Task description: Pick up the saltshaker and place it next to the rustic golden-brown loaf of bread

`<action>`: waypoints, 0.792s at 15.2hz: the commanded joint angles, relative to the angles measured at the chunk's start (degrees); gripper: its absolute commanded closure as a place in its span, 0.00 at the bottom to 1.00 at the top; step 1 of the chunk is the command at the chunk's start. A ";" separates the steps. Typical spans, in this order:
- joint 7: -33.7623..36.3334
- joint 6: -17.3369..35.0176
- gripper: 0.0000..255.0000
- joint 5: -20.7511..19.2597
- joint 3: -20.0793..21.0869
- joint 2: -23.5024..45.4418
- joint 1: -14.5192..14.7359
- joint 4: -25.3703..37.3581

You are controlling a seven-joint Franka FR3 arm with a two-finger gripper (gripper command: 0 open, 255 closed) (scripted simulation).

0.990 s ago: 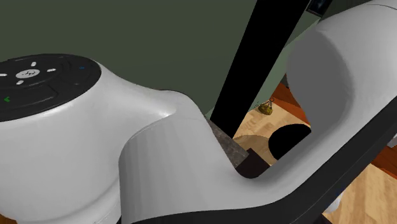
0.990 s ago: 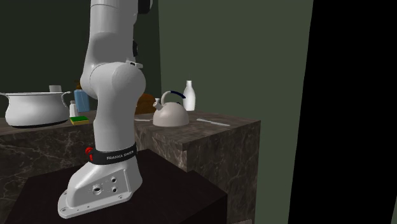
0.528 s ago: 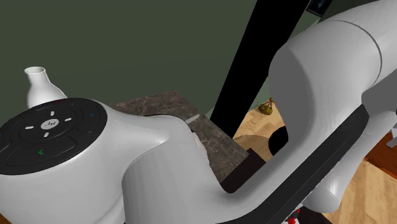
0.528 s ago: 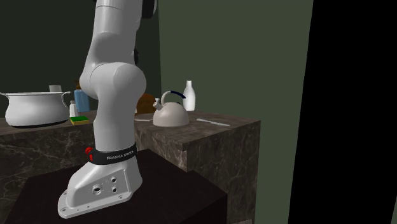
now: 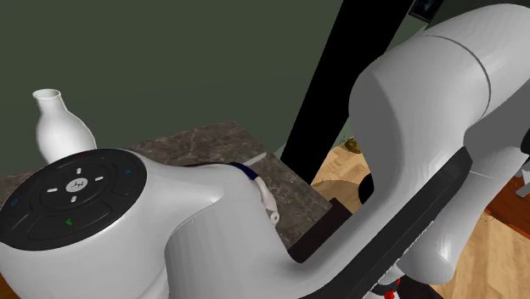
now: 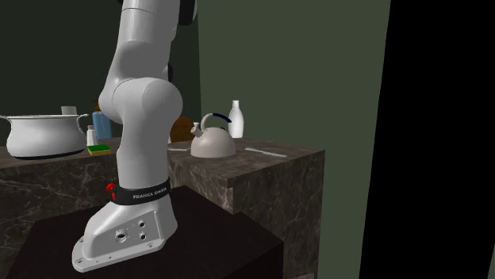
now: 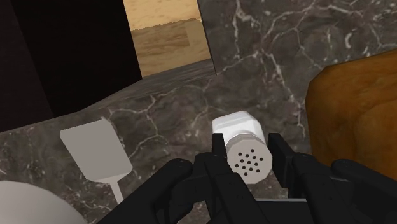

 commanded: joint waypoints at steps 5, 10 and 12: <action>0.00 0.01 0.00 -0.01 0.00 0.01 0.00 0.00; -1.93 -3.26 0.00 2.81 1.04 -2.63 -1.24 1.84; -3.46 -6.32 0.00 5.01 1.63 -4.76 -2.10 3.77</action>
